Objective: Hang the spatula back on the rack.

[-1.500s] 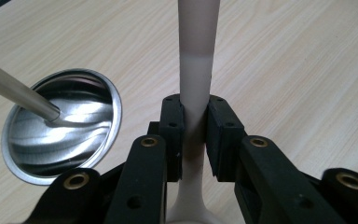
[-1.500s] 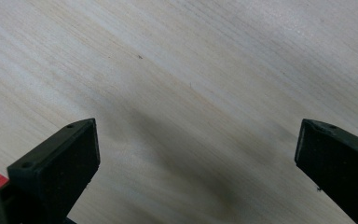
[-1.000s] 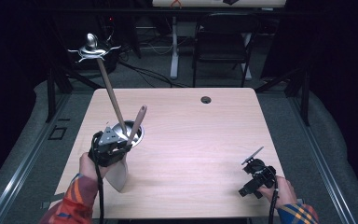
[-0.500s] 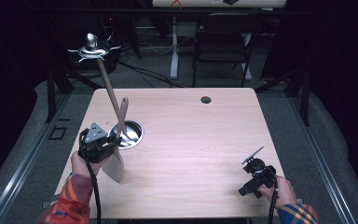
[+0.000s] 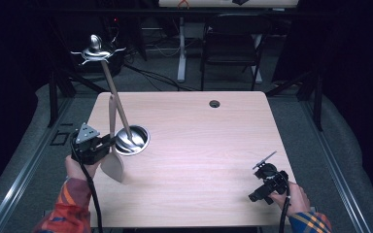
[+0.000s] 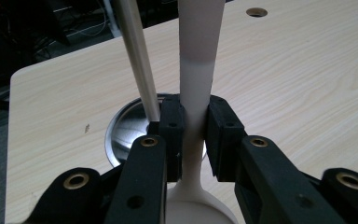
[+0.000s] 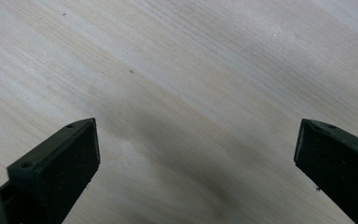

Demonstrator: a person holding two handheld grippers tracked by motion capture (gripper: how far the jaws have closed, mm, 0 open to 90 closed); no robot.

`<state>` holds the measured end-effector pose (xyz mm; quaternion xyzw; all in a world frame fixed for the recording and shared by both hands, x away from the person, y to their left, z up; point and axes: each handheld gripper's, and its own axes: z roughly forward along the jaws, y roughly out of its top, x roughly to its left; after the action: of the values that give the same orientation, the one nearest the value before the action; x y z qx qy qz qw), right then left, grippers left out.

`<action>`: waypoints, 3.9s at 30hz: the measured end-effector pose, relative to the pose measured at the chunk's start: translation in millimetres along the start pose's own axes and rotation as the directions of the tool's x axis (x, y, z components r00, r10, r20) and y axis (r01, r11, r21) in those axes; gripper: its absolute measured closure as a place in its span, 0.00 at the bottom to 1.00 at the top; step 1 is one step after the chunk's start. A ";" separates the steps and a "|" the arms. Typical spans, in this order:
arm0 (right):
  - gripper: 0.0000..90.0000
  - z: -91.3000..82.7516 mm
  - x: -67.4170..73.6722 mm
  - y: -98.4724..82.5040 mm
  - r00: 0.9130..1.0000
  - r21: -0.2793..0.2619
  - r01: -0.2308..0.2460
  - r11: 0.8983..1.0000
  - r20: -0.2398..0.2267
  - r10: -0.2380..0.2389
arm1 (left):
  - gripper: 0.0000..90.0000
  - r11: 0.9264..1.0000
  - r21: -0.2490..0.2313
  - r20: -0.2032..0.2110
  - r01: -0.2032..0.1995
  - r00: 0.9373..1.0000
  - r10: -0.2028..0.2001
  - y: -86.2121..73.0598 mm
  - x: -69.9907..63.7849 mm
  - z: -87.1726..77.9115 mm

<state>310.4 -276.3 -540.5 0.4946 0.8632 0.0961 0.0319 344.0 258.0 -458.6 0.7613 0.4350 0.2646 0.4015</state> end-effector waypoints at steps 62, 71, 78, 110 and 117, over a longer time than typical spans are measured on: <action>0.00 1.5 -3.6 2.1 1.000 0.041 0.003 0.999 -0.014 -0.003 | 0.86 0.990 -0.116 -0.084 0.077 0.993 -0.087 23.3 32.9 -26.9; 0.00 1.6 -3.6 1.6 1.000 0.042 0.001 0.999 -0.017 0.000 | 0.86 0.987 -0.136 -0.080 0.085 0.992 -0.096 31.6 36.6 -29.5; 0.00 1.1 -3.4 1.5 1.000 0.047 0.006 0.999 -0.024 -0.005 | 0.86 0.987 -0.138 -0.074 0.085 0.993 -0.096 36.6 37.6 -31.6; 0.00 2.1 -2.8 -0.1 1.000 0.053 -0.003 0.999 -0.012 0.003 | 0.86 0.981 -0.173 -0.034 0.087 0.995 -0.094 60.8 43.5 -39.9; 0.00 2.4 -2.9 -0.6 1.000 0.051 0.000 0.999 -0.013 0.000 | 0.86 0.984 -0.156 -0.031 0.082 0.996 -0.087 62.4 42.0 -35.9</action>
<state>311.8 -278.8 -543.1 0.4946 0.8656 0.0773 0.0136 365.3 289.8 -384.6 0.7036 0.4525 0.2945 0.4621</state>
